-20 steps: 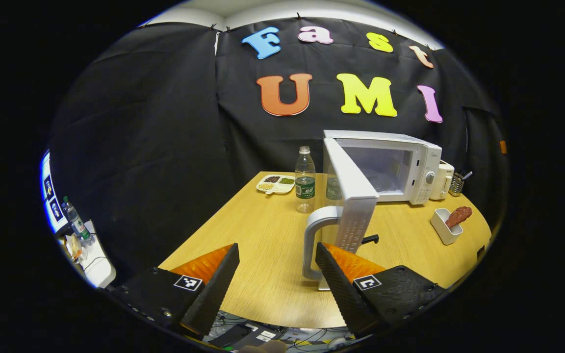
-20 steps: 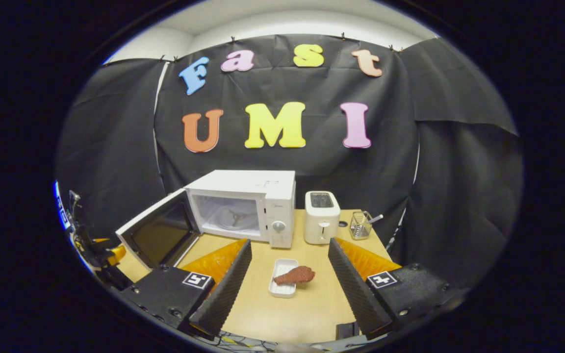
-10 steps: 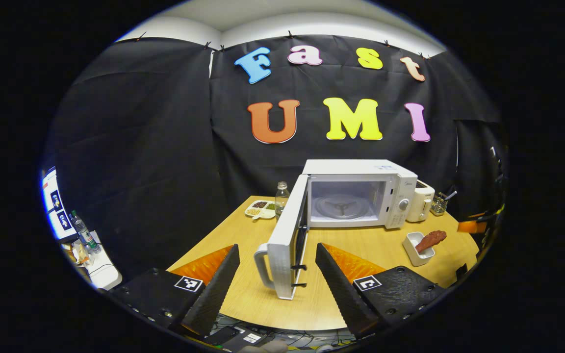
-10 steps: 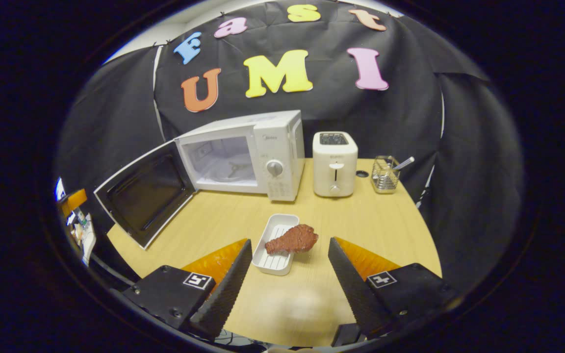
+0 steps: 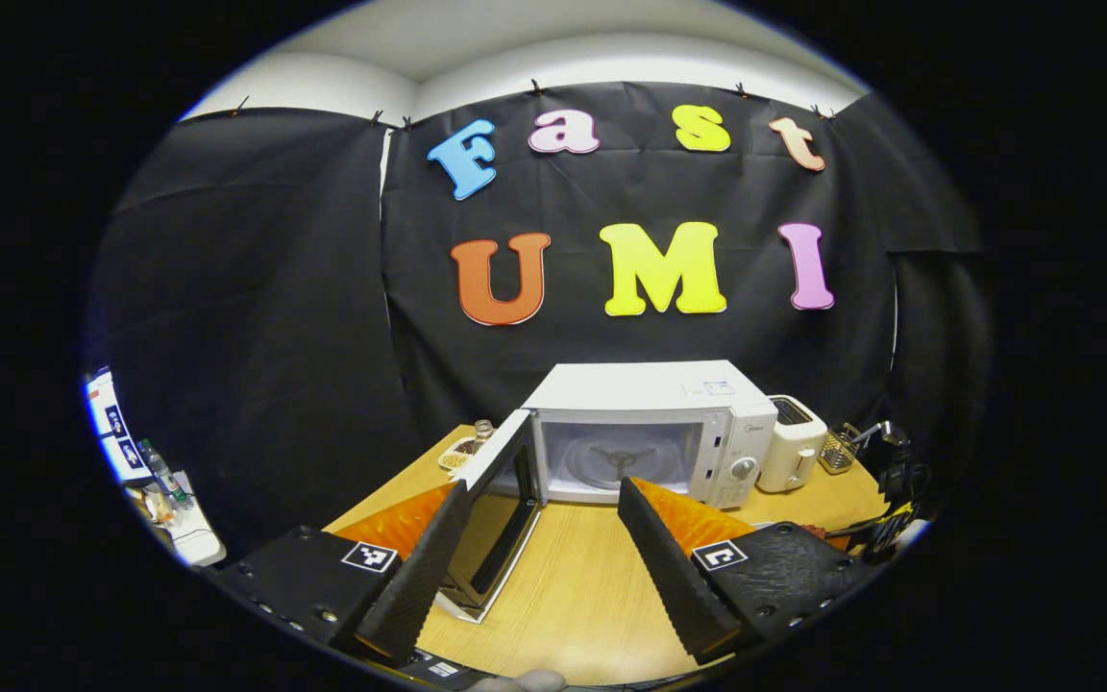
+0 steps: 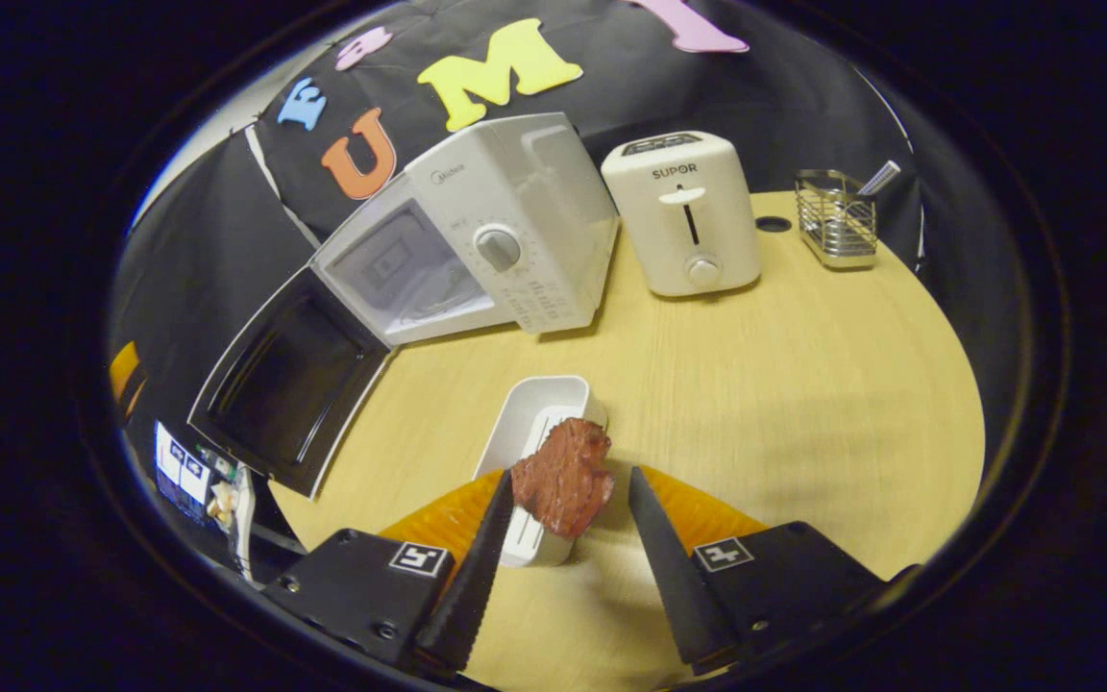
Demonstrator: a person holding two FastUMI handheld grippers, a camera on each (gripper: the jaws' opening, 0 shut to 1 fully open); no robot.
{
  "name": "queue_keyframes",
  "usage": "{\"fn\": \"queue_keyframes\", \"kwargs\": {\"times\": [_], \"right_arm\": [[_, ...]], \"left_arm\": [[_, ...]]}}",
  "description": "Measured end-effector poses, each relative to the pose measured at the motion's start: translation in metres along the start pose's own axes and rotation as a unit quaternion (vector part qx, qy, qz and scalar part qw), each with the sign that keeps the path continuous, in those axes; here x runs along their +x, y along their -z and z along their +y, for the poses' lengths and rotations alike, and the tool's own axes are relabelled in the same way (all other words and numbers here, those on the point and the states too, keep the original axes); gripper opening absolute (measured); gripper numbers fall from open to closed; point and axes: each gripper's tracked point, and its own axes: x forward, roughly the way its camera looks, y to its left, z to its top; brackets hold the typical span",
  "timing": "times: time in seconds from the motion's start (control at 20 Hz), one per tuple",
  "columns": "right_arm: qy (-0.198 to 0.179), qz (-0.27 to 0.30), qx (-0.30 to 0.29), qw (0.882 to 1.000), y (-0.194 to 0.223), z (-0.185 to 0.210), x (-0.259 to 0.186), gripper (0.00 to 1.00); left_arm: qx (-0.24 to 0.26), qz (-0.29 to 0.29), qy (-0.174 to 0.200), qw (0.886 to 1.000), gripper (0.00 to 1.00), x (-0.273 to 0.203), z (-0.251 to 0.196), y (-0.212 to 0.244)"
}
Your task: Open the microwave oven with the left hand, put the food in, and close the microwave oven.
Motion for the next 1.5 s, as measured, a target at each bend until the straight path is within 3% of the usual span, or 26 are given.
{"fn": "queue_keyframes", "kwargs": {"times": [0.05,0.1,0.25,0.3,0.35,0.4,0.45,0.65,0.95,1.25,1.5], "right_arm": [[-0.007,0.003,0.002,1.000,-0.004,-0.001,0.002,0.70],[-0.015,0.007,0.004,1.000,-0.005,-0.001,0.004,0.50],[-0.042,0.027,0.033,0.998,-0.005,0.003,0.006,0.34],[-0.051,0.030,0.049,0.997,-0.006,0.004,0.003,0.33],[-0.059,0.034,0.066,0.995,-0.009,0.009,0.002,0.18],[-0.059,0.038,0.073,0.995,-0.009,0.009,0.001,0.22],[-0.062,0.042,0.068,0.995,-0.009,0.011,-0.002,0.17],[-0.060,0.018,0.039,0.997,-0.025,0.029,-0.018,0.16],[-0.070,-0.058,0.036,0.995,-0.078,0.097,-0.036,0.16],[-0.070,-0.115,0.084,0.987,-0.104,0.182,0.005,0.16],[-0.066,-0.187,0.139,0.970,-0.124,0.234,0.061,0.15]], "left_arm": [[-0.002,0.002,-0.003,1.000,0.96,0.002,-0.006,-0.002],[-0.003,0.004,-0.006,1.000,0.96,0.003,-0.011,-0.004],[0.002,0.010,-0.013,1.000,0.96,0.006,-0.022,-0.005],[0.003,0.011,-0.014,1.000,0.96,0.007,-0.023,-0.006],[0.004,0.011,-0.015,1.000,0.96,0.007,-0.024,-0.007],[0.003,0.012,-0.015,1.000,0.96,0.007,-0.025,-0.008],[0.004,0.010,-0.014,1.000,0.96,0.008,-0.025,-0.009],[0.000,0.009,-0.016,1.000,0.96,0.014,-0.013,-0.004],[-0.004,0.002,0.016,1.000,0.95,0.022,0.009,0.009],[0.023,0.007,0.081,0.996,0.96,0.028,0.027,0.025],[0.034,0.025,0.138,0.990,0.96,0.028,0.035,0.038]]}}
